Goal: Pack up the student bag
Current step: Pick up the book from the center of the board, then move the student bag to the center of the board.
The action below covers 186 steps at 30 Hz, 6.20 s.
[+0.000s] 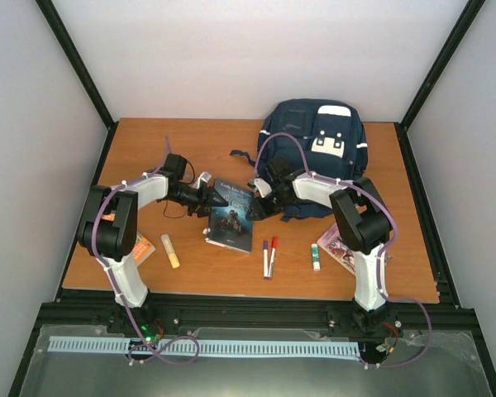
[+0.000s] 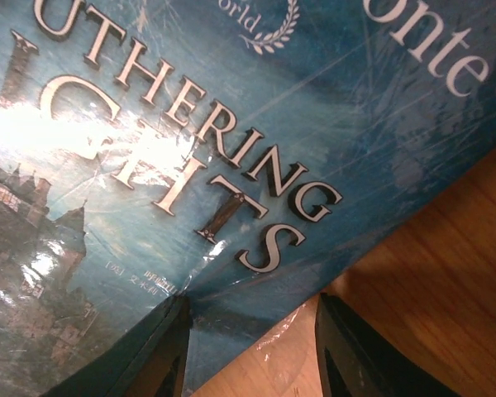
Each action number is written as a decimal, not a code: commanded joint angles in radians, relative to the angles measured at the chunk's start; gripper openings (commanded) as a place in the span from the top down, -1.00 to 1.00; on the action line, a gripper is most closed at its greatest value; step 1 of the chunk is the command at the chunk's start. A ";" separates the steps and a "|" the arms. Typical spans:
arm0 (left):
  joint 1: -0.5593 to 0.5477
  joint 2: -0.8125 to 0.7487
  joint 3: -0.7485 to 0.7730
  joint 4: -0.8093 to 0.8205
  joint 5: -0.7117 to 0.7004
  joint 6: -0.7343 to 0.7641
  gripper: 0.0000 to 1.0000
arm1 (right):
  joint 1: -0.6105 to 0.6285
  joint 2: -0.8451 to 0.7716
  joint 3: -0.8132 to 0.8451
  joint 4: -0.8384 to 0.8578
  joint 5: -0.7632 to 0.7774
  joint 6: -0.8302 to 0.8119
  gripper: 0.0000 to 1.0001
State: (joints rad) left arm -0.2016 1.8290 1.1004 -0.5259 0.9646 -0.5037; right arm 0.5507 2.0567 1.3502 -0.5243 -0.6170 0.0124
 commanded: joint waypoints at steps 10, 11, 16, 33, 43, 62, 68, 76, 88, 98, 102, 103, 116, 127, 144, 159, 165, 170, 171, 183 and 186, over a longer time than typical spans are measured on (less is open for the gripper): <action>-0.048 -0.031 0.135 -0.183 0.117 0.186 0.81 | 0.037 -0.053 -0.026 -0.082 0.069 -0.051 0.07; -0.048 -0.036 0.155 -0.223 0.119 0.211 0.85 | 0.027 -0.090 -0.034 -0.092 0.065 -0.060 0.05; -0.048 -0.053 0.294 -0.445 0.124 0.414 0.98 | -0.080 -0.261 -0.083 -0.141 -0.013 -0.102 0.00; -0.036 -0.034 0.648 -0.147 0.344 0.230 0.98 | -0.295 -0.387 0.272 -0.296 -0.210 -0.081 -0.76; -0.010 0.152 0.843 -0.003 0.502 0.050 0.98 | -0.330 -0.352 0.207 -0.210 -0.334 0.027 -1.00; -0.023 0.159 0.748 0.031 0.481 -0.013 0.97 | -0.275 -0.309 0.143 0.006 -0.660 0.178 -0.86; -0.035 0.161 0.694 0.073 0.468 -0.021 0.77 | -0.276 -0.343 0.148 0.011 -0.692 0.174 -0.61; -0.042 0.155 0.640 0.075 0.403 -0.013 0.23 | -0.291 -0.384 0.163 0.009 -0.652 0.192 -0.37; -0.093 0.138 0.634 0.049 0.395 0.030 -0.03 | -0.306 -0.388 0.137 0.028 -0.578 0.223 -0.10; -0.107 0.110 0.660 0.006 0.303 0.091 -0.12 | -0.306 -0.367 0.133 0.025 -0.522 0.251 0.28; -0.116 0.091 0.670 0.002 0.266 0.107 -0.12 | -0.307 -0.371 0.130 0.021 -0.492 0.250 0.46; -0.118 0.087 0.672 -0.001 0.262 0.117 -0.12 | -0.307 -0.372 0.128 0.016 -0.473 0.248 0.58; -0.117 0.097 0.668 -0.102 0.018 0.142 -0.36 | -0.572 -0.501 0.071 -0.030 -0.429 0.216 0.94; -0.152 0.277 0.751 -0.140 -0.272 0.087 -0.21 | -0.946 -0.693 0.015 -0.302 -0.294 -0.087 0.94; -0.180 0.718 1.139 -0.128 -0.385 0.067 -0.10 | -0.982 -0.777 0.008 -0.596 0.021 -0.366 0.94; -0.139 0.702 1.118 -0.115 -0.295 0.080 0.98 | -0.979 -0.773 -0.051 -0.507 0.028 -0.268 0.94; -0.069 0.524 0.914 -0.150 -0.356 0.047 0.99 | -0.979 -0.764 -0.081 -0.451 0.022 -0.260 0.94; -0.021 0.368 0.648 -0.162 -0.398 0.012 0.98 | -0.978 -0.740 -0.089 -0.408 -0.025 -0.237 0.94; -0.016 0.343 0.608 -0.163 -0.410 0.013 0.98 | -0.977 -0.734 -0.085 -0.404 -0.031 -0.235 0.94; -0.004 0.095 0.348 -0.279 -0.553 0.092 0.16 | -0.969 -0.730 -0.071 -0.390 -0.064 -0.240 0.94; -0.002 0.043 0.377 -0.369 -0.603 0.164 -0.02 | -0.969 -0.739 -0.046 -0.420 -0.054 -0.264 0.95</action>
State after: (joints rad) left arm -0.2085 1.9591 1.4445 -0.7700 0.4362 -0.4347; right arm -0.4236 1.3575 1.2469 -0.9897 -0.6090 -0.2203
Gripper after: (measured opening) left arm 0.484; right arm 0.200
